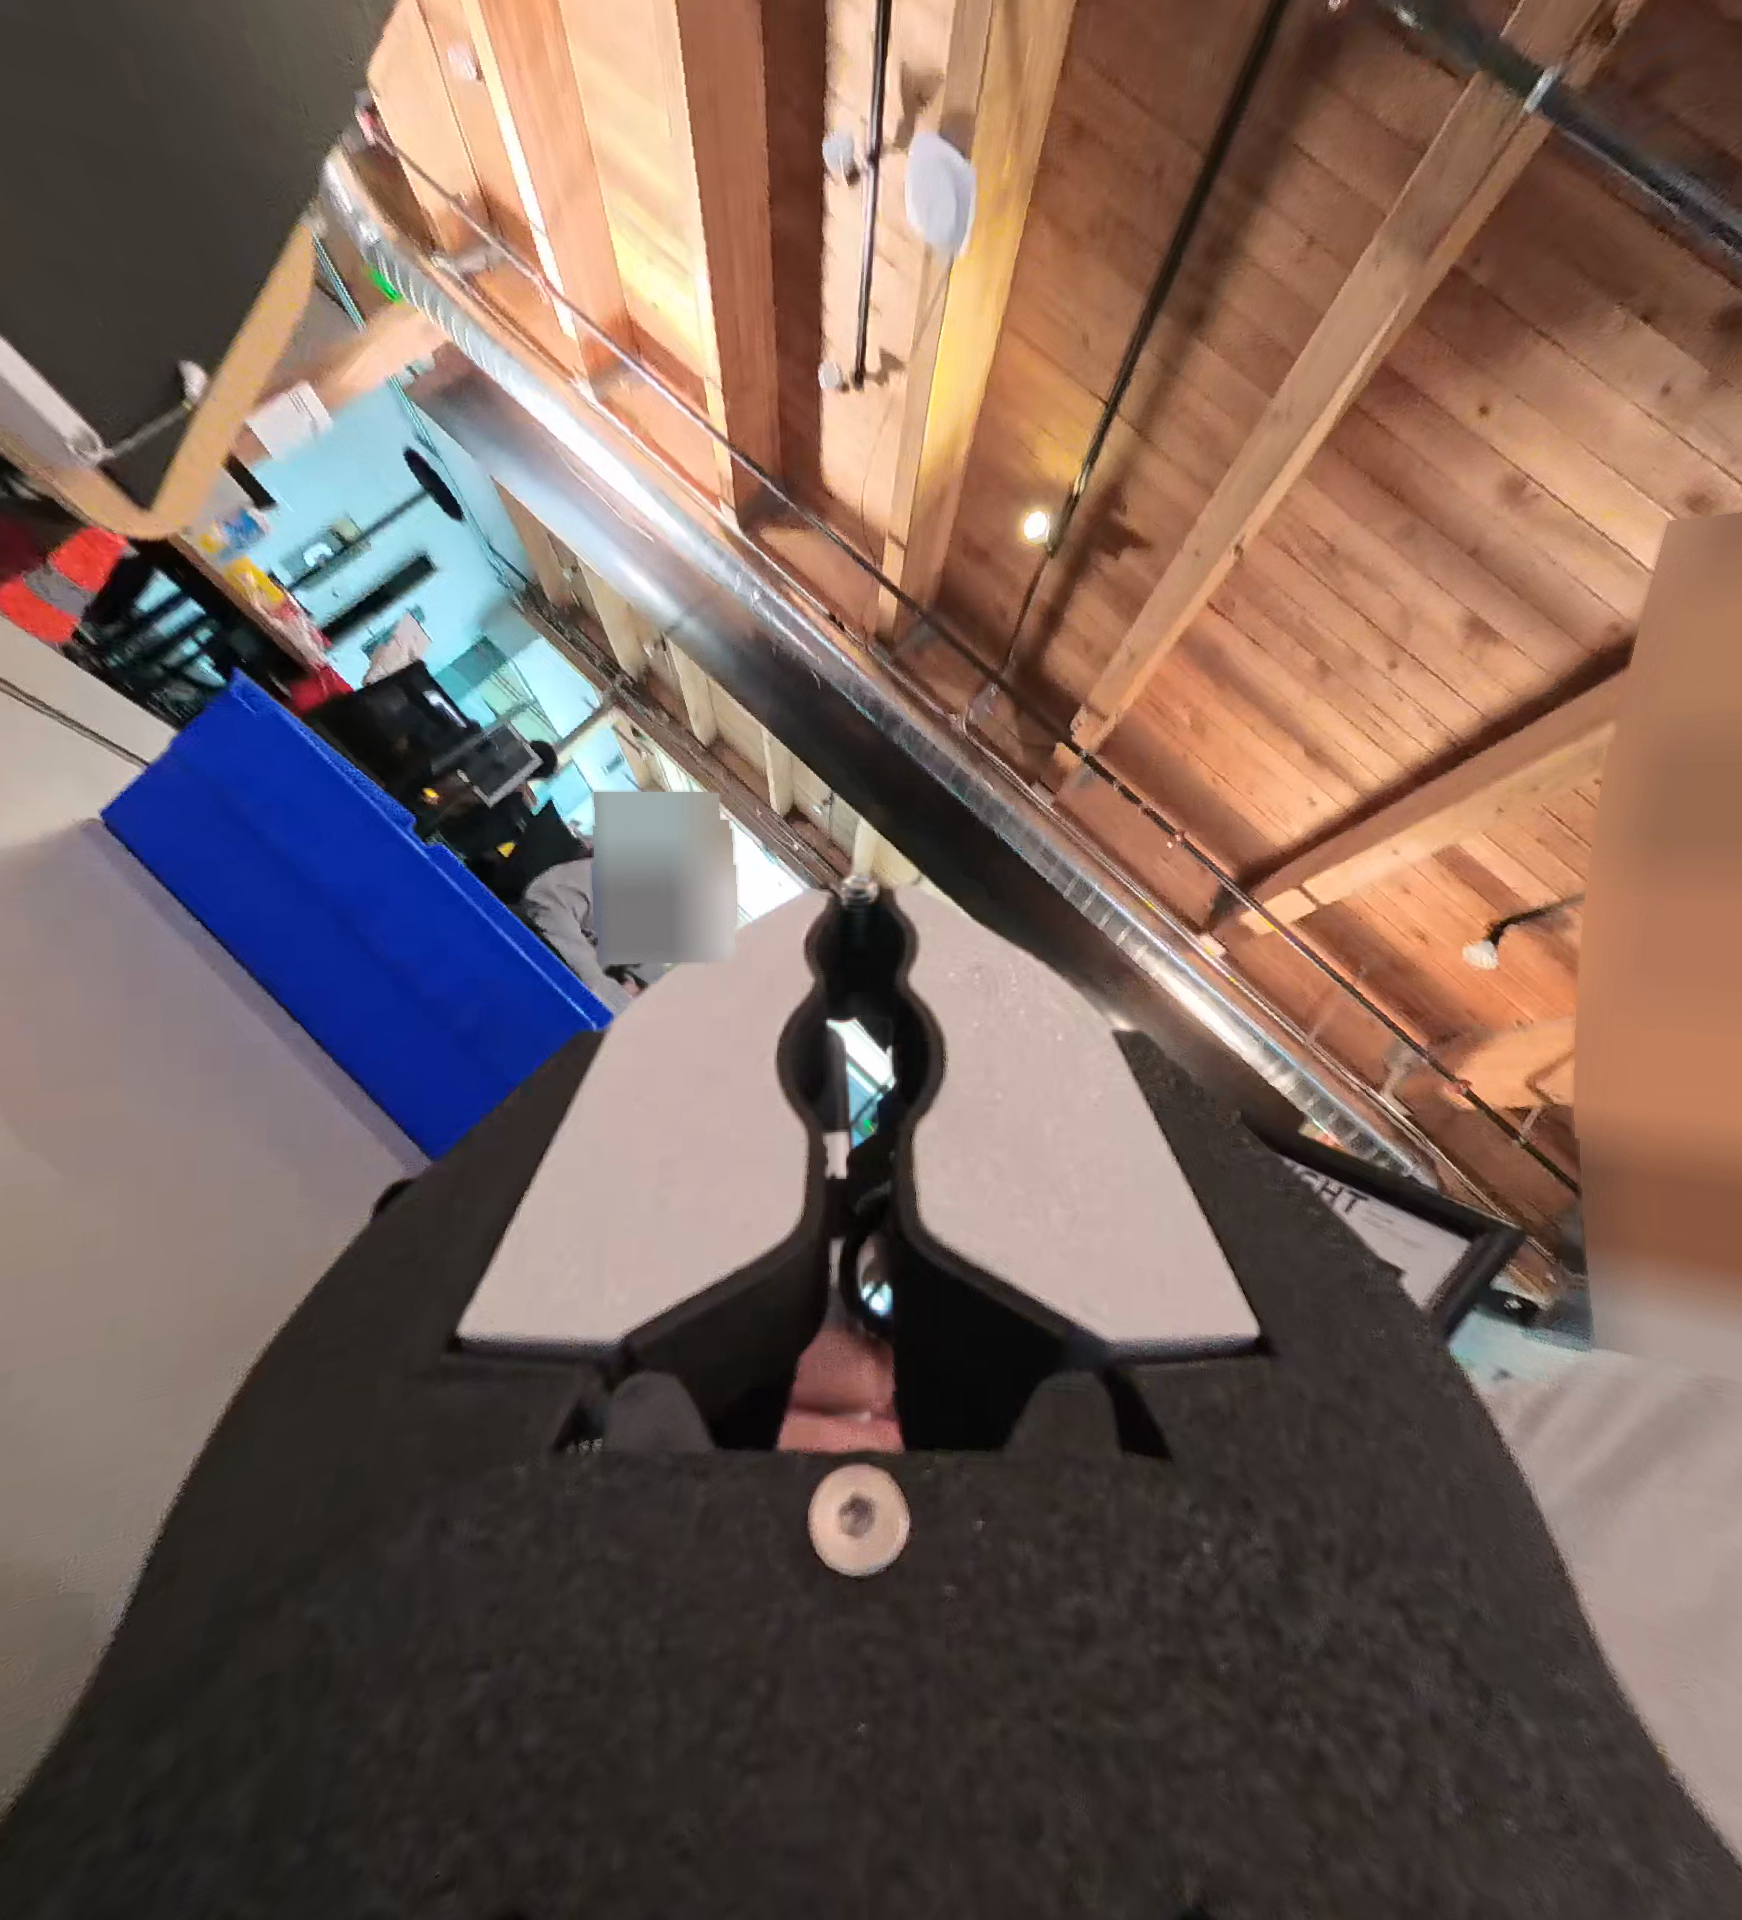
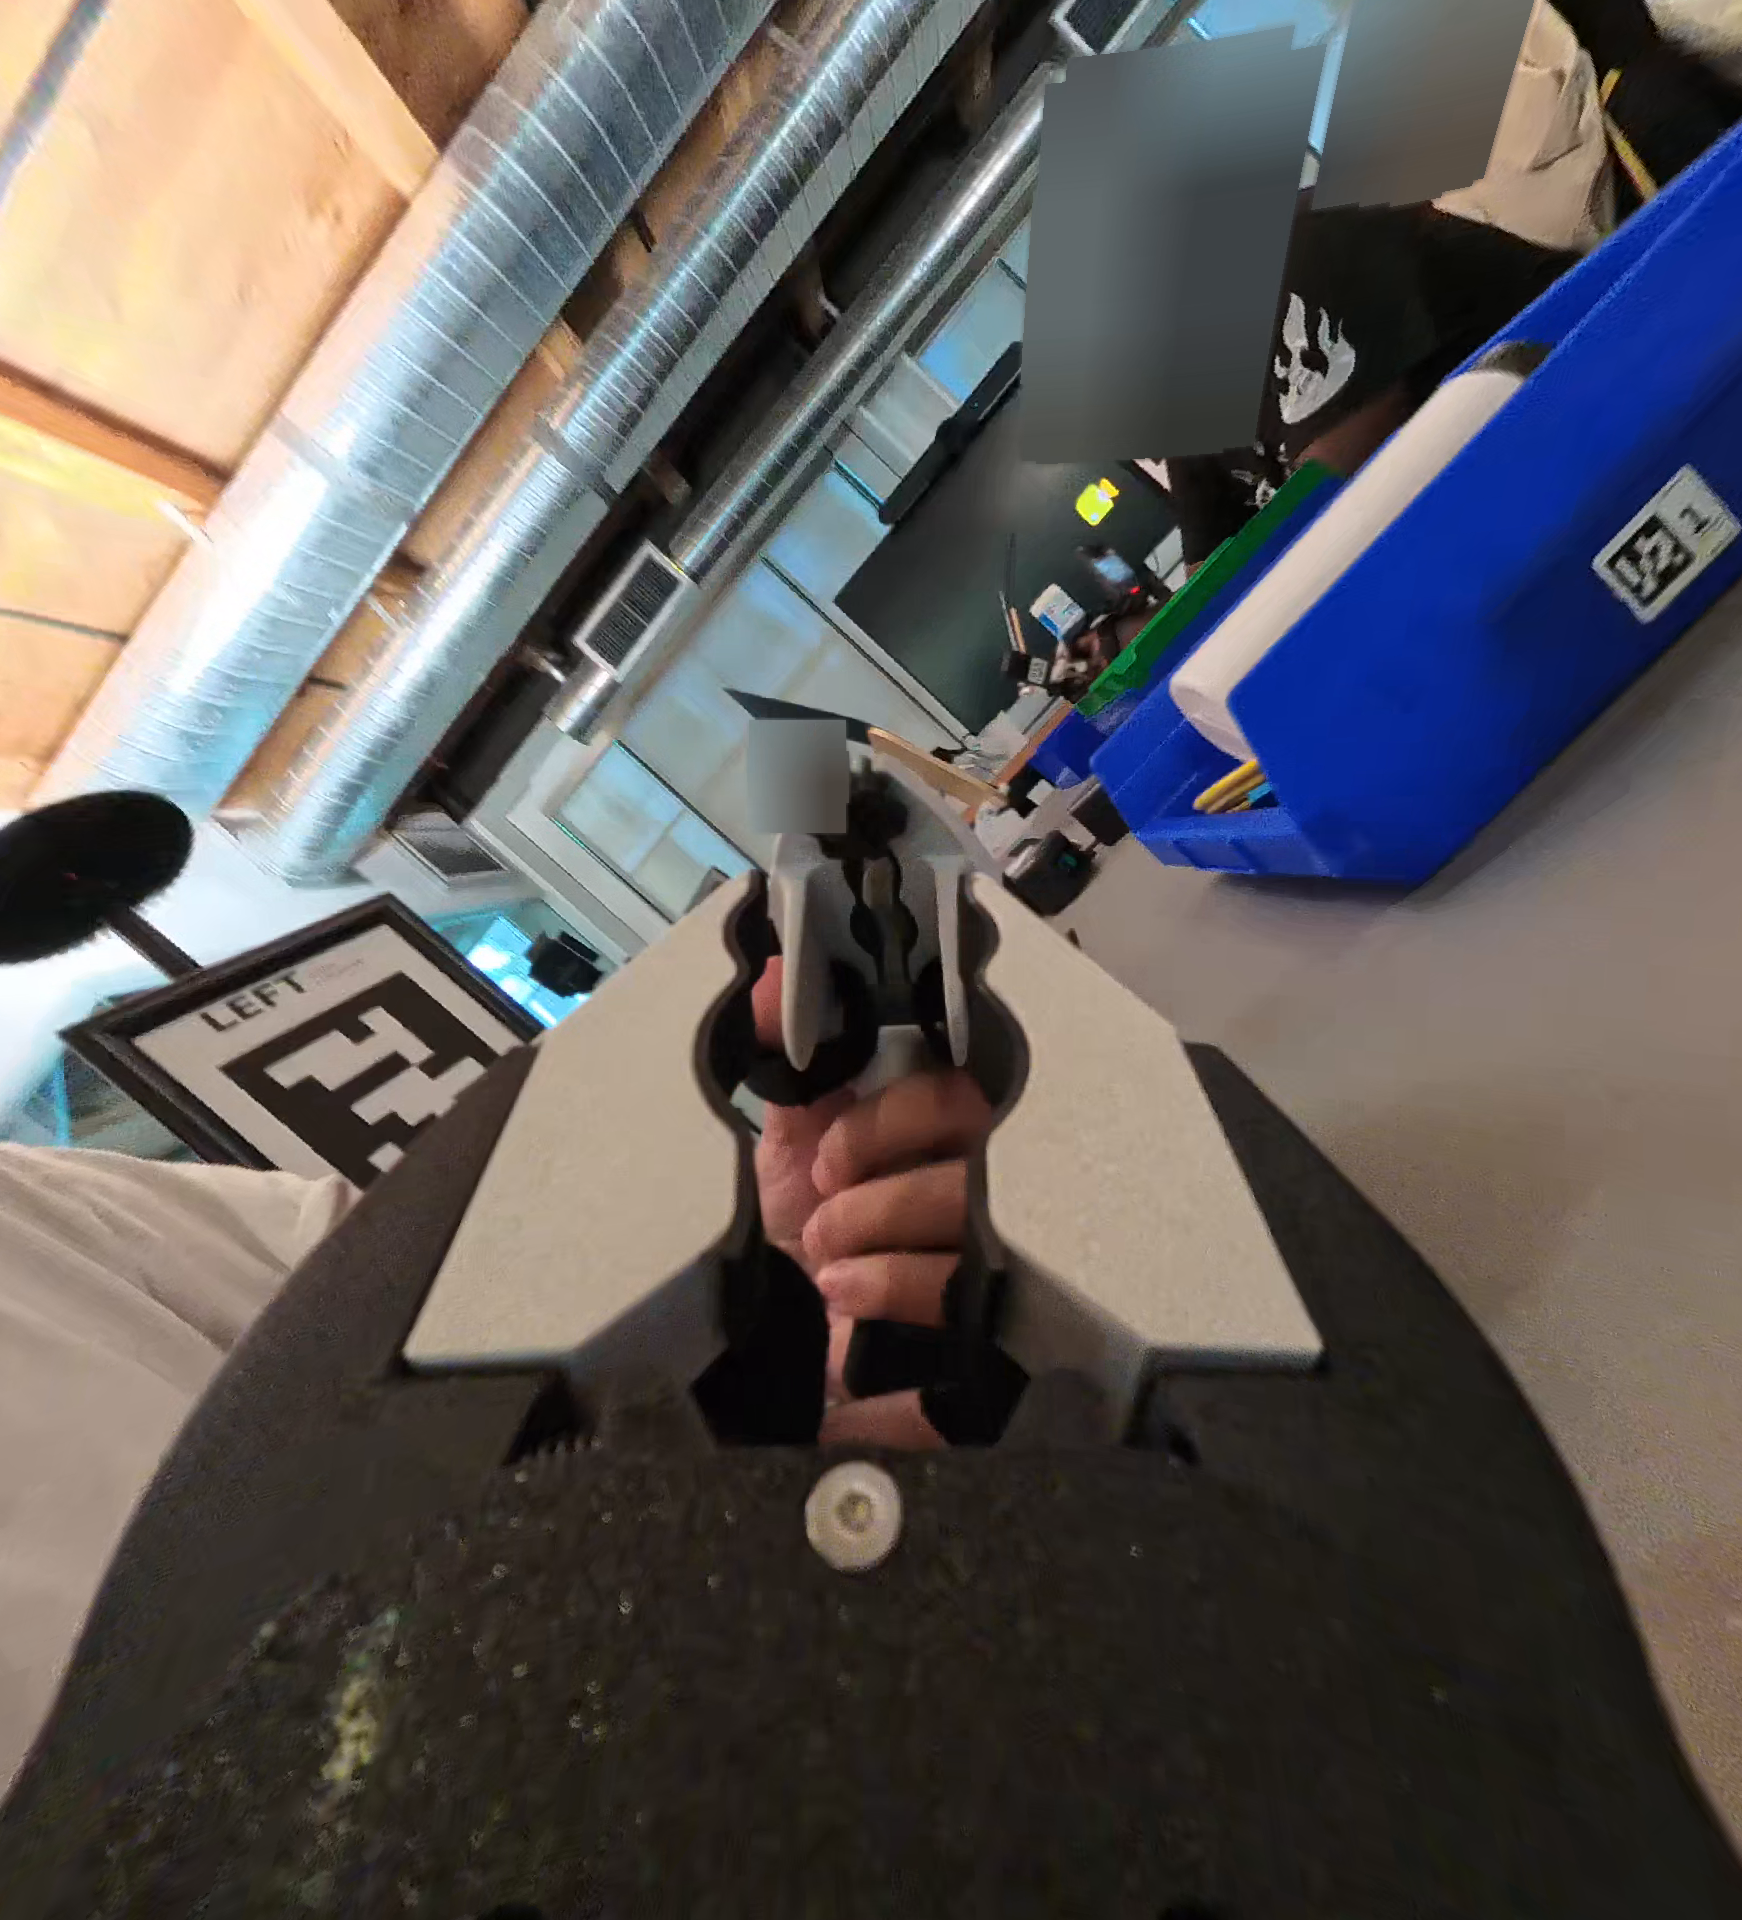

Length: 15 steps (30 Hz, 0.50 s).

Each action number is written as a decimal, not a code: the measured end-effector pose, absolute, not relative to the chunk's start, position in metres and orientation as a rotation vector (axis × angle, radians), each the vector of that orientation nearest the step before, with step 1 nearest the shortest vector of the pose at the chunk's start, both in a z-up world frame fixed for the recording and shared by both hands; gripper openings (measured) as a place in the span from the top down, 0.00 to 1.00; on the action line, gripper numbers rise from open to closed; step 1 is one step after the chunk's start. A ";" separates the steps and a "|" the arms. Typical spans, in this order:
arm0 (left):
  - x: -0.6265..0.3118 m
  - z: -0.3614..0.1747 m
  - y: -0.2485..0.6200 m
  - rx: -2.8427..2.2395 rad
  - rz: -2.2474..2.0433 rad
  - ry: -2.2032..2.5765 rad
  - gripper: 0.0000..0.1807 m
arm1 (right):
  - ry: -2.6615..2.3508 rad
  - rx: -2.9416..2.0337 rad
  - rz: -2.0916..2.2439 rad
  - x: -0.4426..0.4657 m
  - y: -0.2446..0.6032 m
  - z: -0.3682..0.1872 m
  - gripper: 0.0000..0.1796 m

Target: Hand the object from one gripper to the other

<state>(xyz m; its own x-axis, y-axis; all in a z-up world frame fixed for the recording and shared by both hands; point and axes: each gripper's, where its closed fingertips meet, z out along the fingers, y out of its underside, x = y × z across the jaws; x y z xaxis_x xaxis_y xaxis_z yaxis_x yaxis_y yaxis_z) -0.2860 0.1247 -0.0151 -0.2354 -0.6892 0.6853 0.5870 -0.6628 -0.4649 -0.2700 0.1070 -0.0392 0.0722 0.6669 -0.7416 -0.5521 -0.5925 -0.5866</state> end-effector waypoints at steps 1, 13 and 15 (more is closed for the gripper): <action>-0.283 -0.016 0.124 -1.169 -1.958 0.133 0.97 | -0.109 -1.422 1.699 -0.273 0.107 -0.041 0.80; -0.260 -0.025 0.115 -1.221 -1.935 0.146 0.97 | -0.088 -1.397 1.681 -0.269 0.109 -0.039 0.87; -0.260 -0.026 0.115 -1.234 -1.935 0.171 0.97 | -0.108 -1.406 1.710 -0.269 0.109 -0.039 0.87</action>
